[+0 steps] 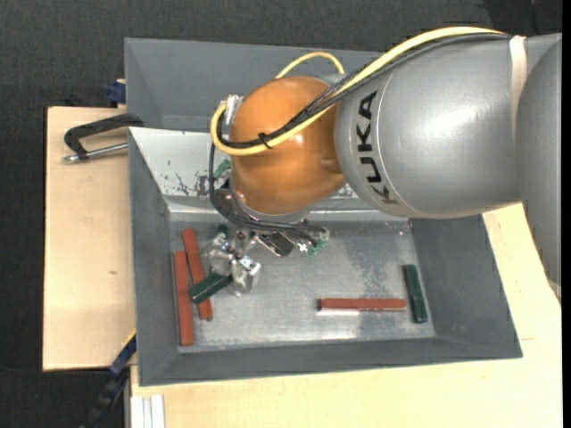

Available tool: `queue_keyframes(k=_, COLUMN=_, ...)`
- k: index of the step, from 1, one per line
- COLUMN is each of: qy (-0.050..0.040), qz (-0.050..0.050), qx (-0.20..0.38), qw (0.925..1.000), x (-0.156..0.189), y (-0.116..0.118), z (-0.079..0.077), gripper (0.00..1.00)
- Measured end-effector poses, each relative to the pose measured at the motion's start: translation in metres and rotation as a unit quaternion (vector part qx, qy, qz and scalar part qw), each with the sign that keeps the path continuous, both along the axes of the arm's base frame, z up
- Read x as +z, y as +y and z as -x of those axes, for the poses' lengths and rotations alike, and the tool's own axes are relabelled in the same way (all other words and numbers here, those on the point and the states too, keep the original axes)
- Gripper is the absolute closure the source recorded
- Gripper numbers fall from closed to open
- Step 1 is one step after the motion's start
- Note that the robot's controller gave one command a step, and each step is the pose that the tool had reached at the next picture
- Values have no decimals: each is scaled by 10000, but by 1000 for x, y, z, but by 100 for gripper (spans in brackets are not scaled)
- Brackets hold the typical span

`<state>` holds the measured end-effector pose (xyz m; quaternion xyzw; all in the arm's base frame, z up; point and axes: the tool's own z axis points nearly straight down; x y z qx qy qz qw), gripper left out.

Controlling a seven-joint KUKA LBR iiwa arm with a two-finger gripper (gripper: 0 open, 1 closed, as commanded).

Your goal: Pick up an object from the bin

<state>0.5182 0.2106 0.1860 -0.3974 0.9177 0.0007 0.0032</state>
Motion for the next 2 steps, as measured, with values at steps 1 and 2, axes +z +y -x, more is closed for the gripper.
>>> queue_keyframes(k=1, qy=2, qz=-1, qx=-4, qw=10000, x=0, y=0, z=0, gripper=100)
queue_keyframes(k=2, qy=-5, qz=-1, qx=-187, qw=9998, x=119, y=-11, z=7, gripper=100)
